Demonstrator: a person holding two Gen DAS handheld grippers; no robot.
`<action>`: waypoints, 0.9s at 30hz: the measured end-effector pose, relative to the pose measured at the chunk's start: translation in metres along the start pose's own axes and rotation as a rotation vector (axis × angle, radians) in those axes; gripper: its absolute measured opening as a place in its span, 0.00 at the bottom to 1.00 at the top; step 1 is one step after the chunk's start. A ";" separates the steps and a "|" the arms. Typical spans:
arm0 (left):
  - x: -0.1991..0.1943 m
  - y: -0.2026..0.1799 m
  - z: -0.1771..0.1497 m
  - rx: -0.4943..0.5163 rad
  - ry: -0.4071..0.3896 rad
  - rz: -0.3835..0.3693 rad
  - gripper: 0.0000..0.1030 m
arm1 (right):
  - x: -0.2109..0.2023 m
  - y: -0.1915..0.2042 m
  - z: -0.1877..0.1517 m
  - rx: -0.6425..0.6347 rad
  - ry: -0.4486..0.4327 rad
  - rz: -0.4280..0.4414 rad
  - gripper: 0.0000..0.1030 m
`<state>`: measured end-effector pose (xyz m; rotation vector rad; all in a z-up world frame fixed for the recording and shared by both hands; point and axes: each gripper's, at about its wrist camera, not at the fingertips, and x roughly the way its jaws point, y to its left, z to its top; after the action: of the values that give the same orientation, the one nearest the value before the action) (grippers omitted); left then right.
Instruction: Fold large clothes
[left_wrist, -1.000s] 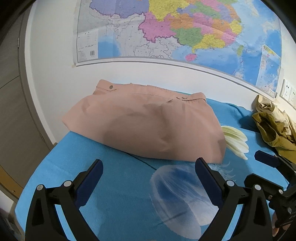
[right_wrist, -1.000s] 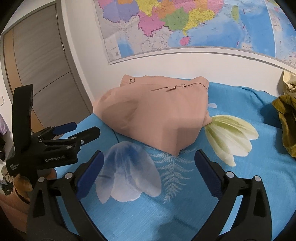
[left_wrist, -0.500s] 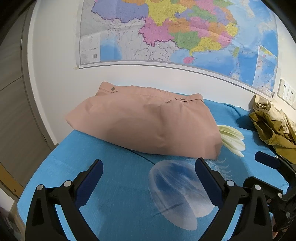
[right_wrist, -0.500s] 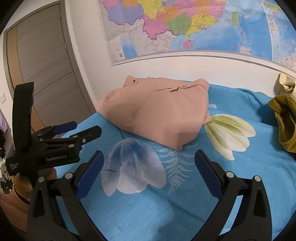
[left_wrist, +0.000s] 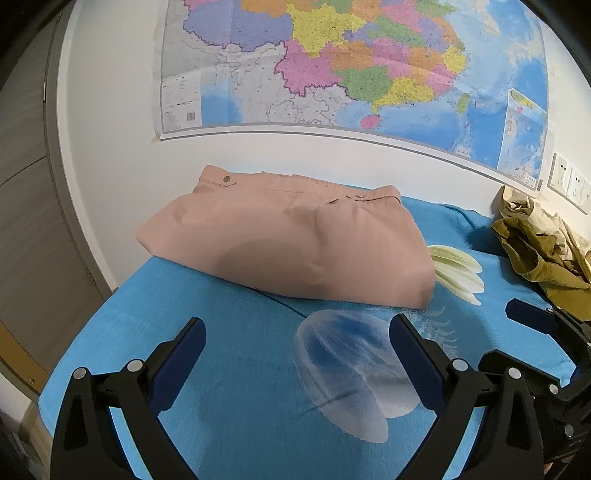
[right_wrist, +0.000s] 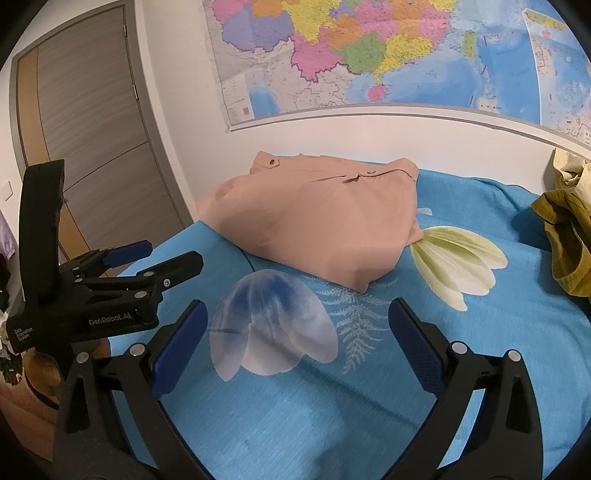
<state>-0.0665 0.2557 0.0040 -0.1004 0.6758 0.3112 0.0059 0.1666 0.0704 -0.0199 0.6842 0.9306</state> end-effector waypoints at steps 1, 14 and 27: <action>0.000 -0.001 -0.001 0.002 0.002 0.000 0.93 | 0.000 0.000 0.000 0.001 0.000 0.002 0.94; -0.005 -0.001 -0.006 0.021 0.012 0.015 0.93 | -0.004 0.004 -0.005 -0.003 0.001 0.011 0.94; -0.011 0.001 -0.008 0.028 -0.002 0.022 0.93 | -0.005 0.007 -0.008 -0.001 0.003 0.015 0.94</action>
<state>-0.0797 0.2521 0.0050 -0.0664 0.6798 0.3232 -0.0058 0.1649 0.0694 -0.0168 0.6878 0.9455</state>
